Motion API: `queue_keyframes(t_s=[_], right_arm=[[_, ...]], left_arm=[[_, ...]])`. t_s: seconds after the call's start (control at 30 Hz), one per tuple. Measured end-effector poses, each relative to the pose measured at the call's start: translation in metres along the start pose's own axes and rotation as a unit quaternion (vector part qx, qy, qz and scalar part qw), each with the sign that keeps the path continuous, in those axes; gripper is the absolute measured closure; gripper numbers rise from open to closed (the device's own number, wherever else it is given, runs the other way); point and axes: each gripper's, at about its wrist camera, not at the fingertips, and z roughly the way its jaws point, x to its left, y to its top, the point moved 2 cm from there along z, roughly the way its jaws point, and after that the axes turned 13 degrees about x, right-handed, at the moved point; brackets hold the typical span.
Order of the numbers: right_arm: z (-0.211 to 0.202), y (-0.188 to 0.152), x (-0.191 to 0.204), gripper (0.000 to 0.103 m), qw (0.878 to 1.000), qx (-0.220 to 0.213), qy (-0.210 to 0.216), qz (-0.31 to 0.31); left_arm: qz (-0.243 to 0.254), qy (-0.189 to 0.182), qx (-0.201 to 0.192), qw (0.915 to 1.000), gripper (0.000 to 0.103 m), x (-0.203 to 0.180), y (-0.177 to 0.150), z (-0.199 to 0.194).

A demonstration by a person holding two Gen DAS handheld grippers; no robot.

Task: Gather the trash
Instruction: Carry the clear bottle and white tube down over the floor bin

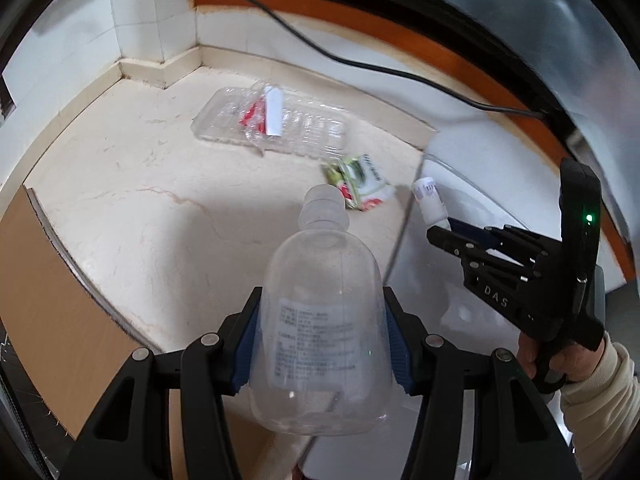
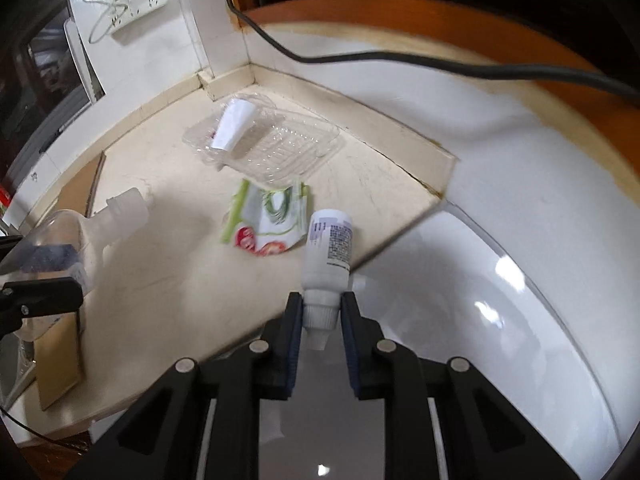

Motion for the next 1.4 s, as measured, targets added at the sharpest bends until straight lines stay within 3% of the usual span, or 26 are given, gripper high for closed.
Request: queue_keyframes(t_s=[0.37,0.53,0.77,1.0,1.4], right_arm=[[-0.082,-0.096,0.058,0.084,0.999,-0.033,-0.009,0.036],[-0.113,-0.137,0.079,0.084,0.998,-0.037,0.006,0.045],[-0.153,-0.18,0.107,0.084,0.997,-0.04,0.057,0.015],[-0.173,-0.224,0.127,0.084,0.995,-0.032,0.091,-0.028],[-0.138,-0.299,0.14,0.084,0.991,0.034,0.109,-0.064]], left_arm=[[0.065,-0.023,-0.002,0.9976,0.05,-0.034,-0.078,-0.047],[0.072,-0.031,-0.004,0.9969,0.05,-0.046,-0.125,-0.075],[0.04,-0.036,-0.007,0.9985,0.05,-0.047,-0.187,-0.1],[-0.008,-0.036,0.008,0.9993,0.05,-0.062,-0.255,-0.096],[-0.08,-0.007,0.035,0.9962,0.05,-0.074,-0.339,-0.051]])
